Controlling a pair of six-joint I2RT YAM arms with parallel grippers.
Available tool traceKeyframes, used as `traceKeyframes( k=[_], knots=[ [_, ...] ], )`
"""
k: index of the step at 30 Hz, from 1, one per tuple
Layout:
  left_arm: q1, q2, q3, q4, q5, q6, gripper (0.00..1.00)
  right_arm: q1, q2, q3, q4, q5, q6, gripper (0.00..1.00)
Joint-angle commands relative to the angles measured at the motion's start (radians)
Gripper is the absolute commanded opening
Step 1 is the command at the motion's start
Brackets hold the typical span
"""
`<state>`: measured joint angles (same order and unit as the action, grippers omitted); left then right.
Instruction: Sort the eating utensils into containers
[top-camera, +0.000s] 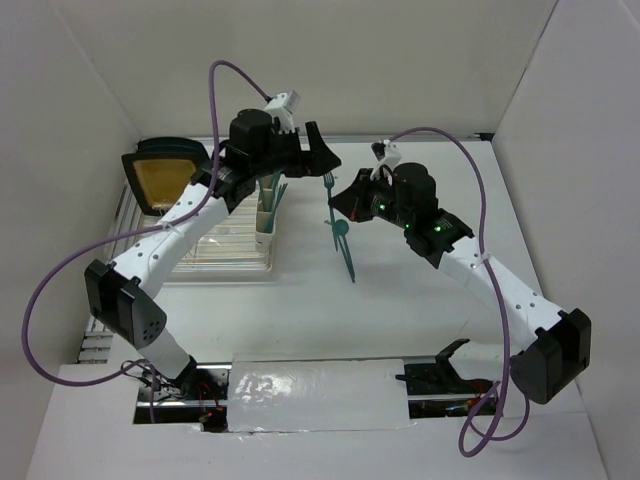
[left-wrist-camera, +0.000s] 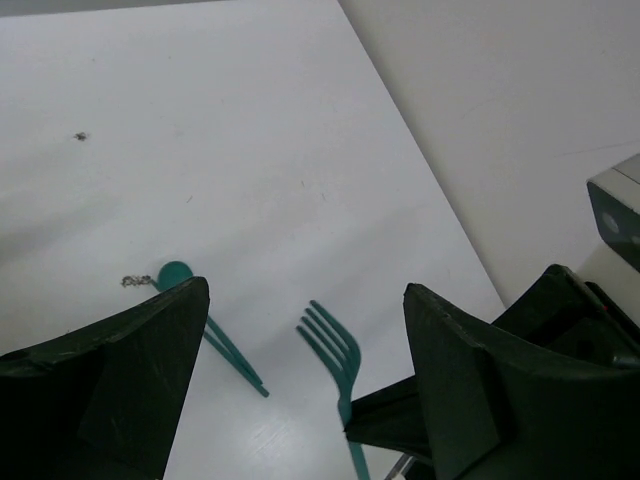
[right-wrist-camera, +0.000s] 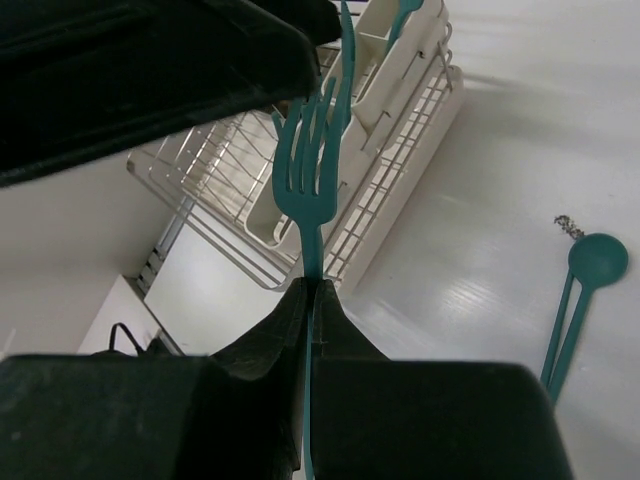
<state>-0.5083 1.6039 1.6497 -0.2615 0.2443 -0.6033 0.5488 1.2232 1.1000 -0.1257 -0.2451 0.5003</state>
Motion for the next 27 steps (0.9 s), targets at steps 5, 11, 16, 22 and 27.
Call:
traceKeyframes(
  k=[5, 11, 16, 22, 27],
  knots=[
    [-0.073, 0.045, 0.050, 0.018, -0.065, -0.032, 0.81, -0.007, -0.002, 0.093, 0.021, -0.016, -0.016, 0.00],
    [-0.076, 0.035, 0.009, 0.034, -0.071, -0.026, 0.67, -0.007, 0.004, 0.150, 0.021, -0.006, -0.032, 0.01],
    [-0.076, 0.025, -0.021, 0.131, 0.018, -0.026, 0.43, -0.009, 0.053, 0.172, 0.000, -0.039, -0.037, 0.02],
    [-0.058, 0.050, 0.030, 0.128, 0.038, 0.028, 0.09, -0.032, 0.090, 0.247, -0.109, -0.039, -0.031, 0.12],
    [0.051, 0.054, 0.119, 0.162, 0.127, 0.046, 0.01, -0.079, 0.036, 0.276, -0.205, 0.081, -0.065, 0.21]
  ],
)
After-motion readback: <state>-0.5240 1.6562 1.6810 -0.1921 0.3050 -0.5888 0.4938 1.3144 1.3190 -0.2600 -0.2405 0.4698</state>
